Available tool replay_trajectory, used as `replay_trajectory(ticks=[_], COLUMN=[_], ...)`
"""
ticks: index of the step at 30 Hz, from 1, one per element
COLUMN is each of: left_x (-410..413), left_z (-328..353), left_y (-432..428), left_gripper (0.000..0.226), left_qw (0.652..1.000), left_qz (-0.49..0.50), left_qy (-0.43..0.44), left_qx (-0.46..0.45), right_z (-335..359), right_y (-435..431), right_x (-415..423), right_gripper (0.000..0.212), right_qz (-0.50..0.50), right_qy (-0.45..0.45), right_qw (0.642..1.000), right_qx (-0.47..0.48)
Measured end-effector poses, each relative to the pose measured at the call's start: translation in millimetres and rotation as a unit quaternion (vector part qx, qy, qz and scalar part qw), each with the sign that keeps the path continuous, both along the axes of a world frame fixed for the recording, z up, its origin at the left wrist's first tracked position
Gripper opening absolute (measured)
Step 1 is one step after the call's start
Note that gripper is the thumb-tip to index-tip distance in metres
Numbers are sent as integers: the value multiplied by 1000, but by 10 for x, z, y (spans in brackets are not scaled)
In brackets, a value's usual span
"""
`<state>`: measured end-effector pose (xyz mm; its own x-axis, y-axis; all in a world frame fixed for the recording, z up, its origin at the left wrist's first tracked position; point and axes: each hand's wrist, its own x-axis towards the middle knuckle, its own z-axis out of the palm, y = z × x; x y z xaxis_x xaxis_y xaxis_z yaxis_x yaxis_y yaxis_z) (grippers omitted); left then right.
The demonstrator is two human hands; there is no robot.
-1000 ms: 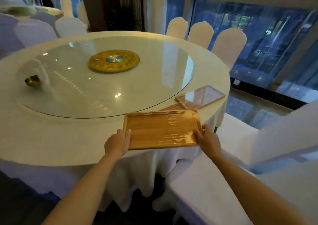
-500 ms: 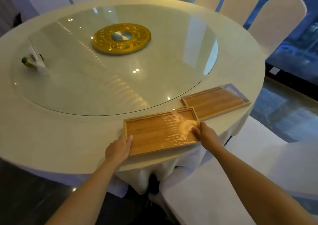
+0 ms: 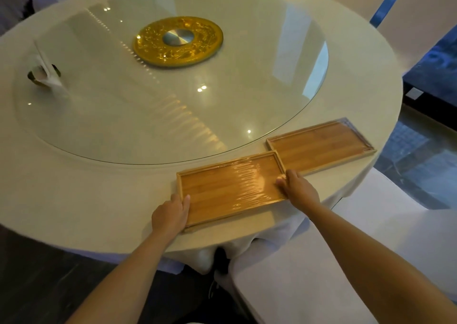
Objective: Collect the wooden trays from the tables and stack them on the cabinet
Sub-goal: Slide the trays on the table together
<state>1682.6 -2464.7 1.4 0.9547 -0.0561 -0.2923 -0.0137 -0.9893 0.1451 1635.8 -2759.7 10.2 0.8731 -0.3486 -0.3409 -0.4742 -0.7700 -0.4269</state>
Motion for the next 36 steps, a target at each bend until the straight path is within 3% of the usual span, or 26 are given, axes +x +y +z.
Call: replay_trajectory(ticks=[17,22,27,31,36], left_x=[-125,120,599,778,975], left_z=[-28,266,553,546,359], left_y=[30,-37,-772,-1595,-2165], left_gripper=[58,51,43,48,52], left_qw=[1000,997,986,975,975], left_qz=[16,10,-112,-204,-215], left_qy=[17,-67,-122,-81,-19], left_qx=[-10,22,-24,-25,54], right_z=[-9,129,256,319,277], right_y=[-52,-226,-716,-1163,-1638], right_x=[5,21,55,55,97], right_gripper=[40,51,59,59,60], right_qz=[42,-19,-120,-184,-209], right_qy=[15,-29,-98,-102,-68], right_qw=[999,999,988,978,975], right_qx=[-24,23,19,8,-27])
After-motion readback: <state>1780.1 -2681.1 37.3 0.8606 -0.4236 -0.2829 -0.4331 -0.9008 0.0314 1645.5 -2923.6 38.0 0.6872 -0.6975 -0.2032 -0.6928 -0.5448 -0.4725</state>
